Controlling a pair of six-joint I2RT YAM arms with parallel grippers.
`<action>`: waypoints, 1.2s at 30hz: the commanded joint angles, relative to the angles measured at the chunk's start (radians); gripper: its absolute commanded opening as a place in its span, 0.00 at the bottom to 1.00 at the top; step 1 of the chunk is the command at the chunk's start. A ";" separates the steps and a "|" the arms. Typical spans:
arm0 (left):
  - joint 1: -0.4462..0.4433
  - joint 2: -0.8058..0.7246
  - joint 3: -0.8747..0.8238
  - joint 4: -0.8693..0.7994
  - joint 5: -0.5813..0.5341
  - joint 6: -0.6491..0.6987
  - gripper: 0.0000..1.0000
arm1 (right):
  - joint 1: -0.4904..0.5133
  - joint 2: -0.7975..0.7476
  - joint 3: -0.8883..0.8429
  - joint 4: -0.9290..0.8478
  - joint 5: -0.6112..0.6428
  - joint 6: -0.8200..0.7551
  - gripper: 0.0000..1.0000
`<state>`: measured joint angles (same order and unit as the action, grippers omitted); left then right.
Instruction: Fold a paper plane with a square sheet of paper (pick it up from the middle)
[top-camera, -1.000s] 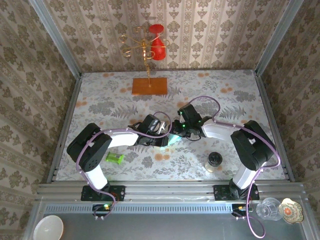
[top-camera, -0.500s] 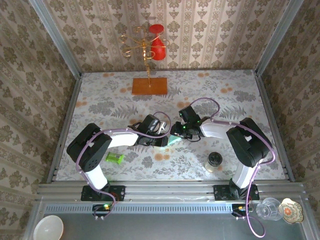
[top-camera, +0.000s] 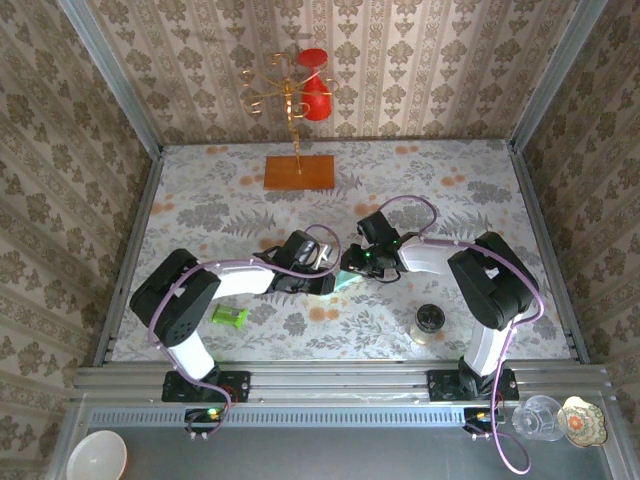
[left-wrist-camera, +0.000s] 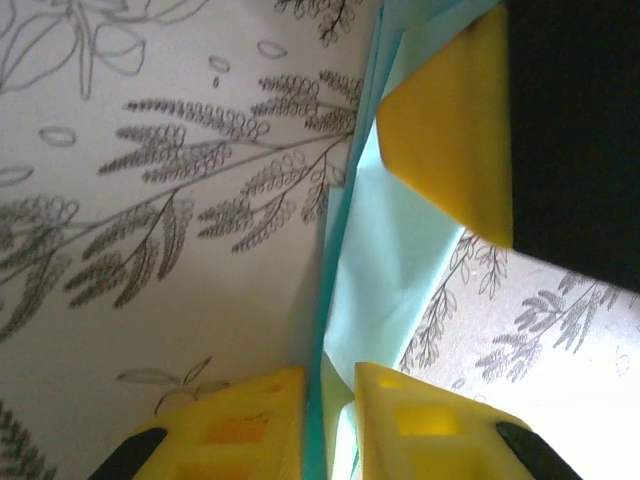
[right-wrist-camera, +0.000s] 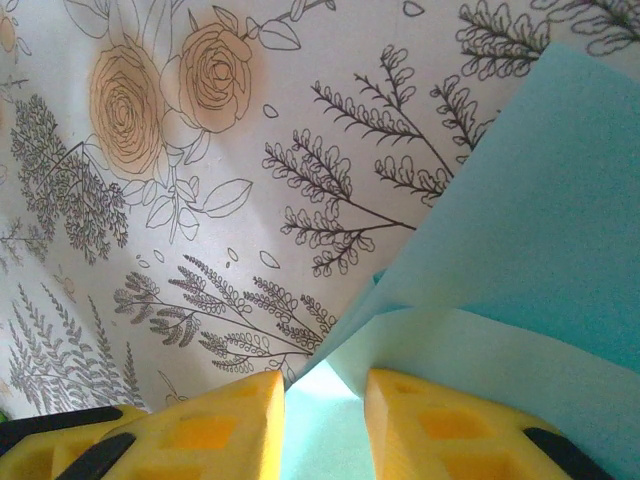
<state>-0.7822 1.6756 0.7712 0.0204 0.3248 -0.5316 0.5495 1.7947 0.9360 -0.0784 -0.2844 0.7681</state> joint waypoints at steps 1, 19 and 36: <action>0.004 -0.093 -0.020 -0.095 -0.042 -0.007 0.25 | -0.006 0.023 -0.003 -0.051 -0.013 -0.035 0.31; 0.018 -0.053 0.060 -0.097 0.083 -0.077 0.06 | -0.008 0.028 0.000 -0.011 -0.143 -0.075 0.26; 0.015 -0.025 0.060 -0.062 0.121 -0.073 0.05 | -0.010 0.098 0.065 -0.123 -0.085 -0.058 0.22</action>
<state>-0.7666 1.6264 0.8043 -0.0391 0.4278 -0.5995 0.5411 1.8545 0.9970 -0.1246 -0.4046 0.7074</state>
